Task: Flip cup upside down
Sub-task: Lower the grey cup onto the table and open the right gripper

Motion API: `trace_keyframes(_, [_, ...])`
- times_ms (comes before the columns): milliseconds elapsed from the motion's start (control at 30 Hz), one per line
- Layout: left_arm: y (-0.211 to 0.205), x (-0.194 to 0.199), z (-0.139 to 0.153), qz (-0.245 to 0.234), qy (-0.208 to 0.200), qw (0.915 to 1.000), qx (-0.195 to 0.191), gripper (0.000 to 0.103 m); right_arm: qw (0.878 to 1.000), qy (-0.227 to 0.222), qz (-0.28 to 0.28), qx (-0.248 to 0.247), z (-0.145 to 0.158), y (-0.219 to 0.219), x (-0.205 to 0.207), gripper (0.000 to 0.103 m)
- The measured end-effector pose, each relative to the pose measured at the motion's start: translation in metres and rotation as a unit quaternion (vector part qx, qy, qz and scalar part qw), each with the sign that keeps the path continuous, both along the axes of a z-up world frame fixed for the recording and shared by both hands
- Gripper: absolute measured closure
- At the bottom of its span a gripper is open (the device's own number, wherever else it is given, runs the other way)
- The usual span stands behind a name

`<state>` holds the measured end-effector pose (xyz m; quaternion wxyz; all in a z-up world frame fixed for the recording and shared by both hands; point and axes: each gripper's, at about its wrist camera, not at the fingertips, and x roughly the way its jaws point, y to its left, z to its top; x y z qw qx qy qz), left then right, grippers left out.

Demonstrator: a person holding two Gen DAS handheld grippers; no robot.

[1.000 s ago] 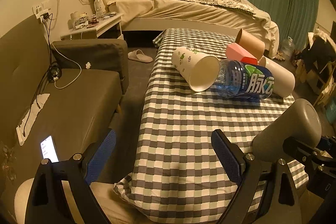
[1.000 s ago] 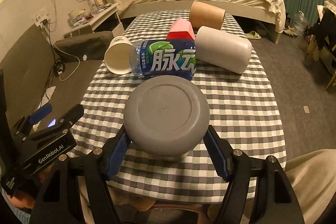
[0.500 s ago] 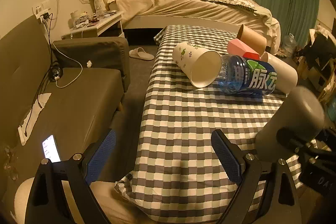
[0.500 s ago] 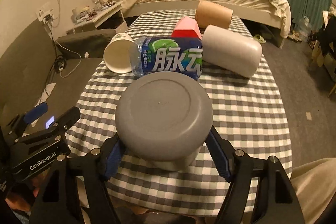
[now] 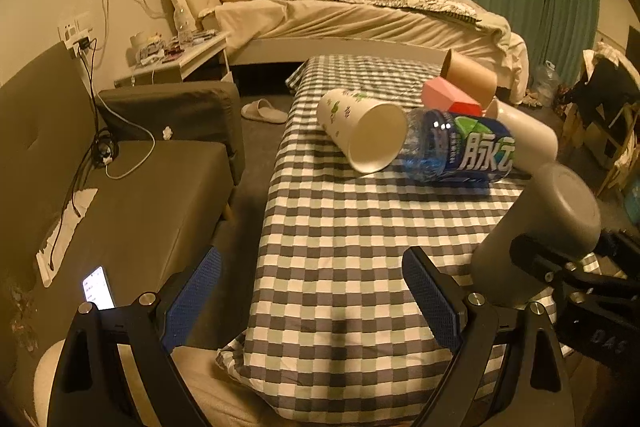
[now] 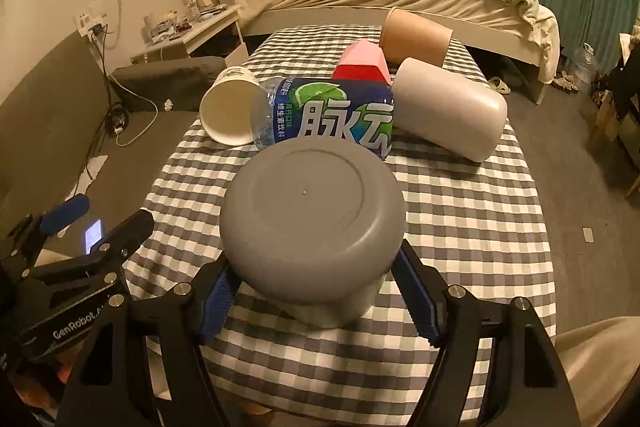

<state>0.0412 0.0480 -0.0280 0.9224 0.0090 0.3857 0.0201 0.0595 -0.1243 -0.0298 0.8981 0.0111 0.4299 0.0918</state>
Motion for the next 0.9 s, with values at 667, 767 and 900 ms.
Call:
trace_keyframes(667, [-0.054,-0.069,0.048,-0.021,-0.081,0.9955,-0.046,0.005,0.988,-0.147,-0.052,0.021,0.071,-0.075,-0.083,0.001])
trace_keyframes(767, [-0.059,-0.076,0.049,-0.025,-0.093,0.9943,-0.046,0.000,0.988,-0.139,-0.065,0.026,0.061,-0.085,-0.085,0.000])
trace_keyframes(900, [-0.060,-0.074,0.047,-0.022,-0.093,0.9942,-0.049,0.000,0.990,-0.115,-0.076,0.009,0.039,-0.090,-0.084,0.000])
